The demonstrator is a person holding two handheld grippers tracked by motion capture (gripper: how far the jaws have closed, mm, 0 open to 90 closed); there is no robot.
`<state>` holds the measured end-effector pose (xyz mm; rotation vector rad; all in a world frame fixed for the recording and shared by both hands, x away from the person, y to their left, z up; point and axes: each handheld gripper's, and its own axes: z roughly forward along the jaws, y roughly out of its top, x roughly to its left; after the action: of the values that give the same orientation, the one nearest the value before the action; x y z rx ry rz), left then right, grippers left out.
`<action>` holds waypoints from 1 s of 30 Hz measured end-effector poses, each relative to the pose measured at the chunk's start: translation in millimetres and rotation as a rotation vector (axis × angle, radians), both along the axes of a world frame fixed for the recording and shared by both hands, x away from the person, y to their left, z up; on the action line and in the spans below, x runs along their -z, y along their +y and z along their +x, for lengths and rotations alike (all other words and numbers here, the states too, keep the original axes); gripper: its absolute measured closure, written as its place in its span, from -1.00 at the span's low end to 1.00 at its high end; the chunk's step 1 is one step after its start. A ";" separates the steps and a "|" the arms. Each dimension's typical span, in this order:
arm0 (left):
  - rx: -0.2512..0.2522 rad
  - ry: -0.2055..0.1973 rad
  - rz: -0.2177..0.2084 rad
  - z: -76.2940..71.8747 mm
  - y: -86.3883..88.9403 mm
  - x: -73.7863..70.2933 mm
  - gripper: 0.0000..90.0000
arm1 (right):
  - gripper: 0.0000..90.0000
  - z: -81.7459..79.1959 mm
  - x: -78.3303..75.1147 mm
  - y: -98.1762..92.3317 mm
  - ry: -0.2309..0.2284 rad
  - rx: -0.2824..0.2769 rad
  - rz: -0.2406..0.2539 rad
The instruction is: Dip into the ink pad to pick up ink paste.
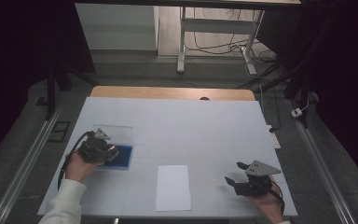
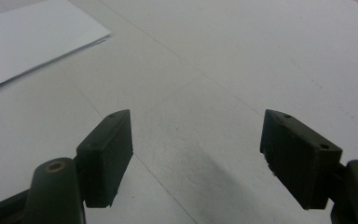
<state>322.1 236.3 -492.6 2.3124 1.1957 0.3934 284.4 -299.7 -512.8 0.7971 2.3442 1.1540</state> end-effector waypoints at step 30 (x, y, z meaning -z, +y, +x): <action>-0.021 -0.131 -0.194 -12.8 20.1 -27.9 0.55 | -0.45 -0.8 -1.2 -2.4 -0.003 0.011 0.001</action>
<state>309.4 256.4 -464.7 2.0780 1.1415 0.4109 283.5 -302.1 -511.5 0.8070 2.3341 1.1507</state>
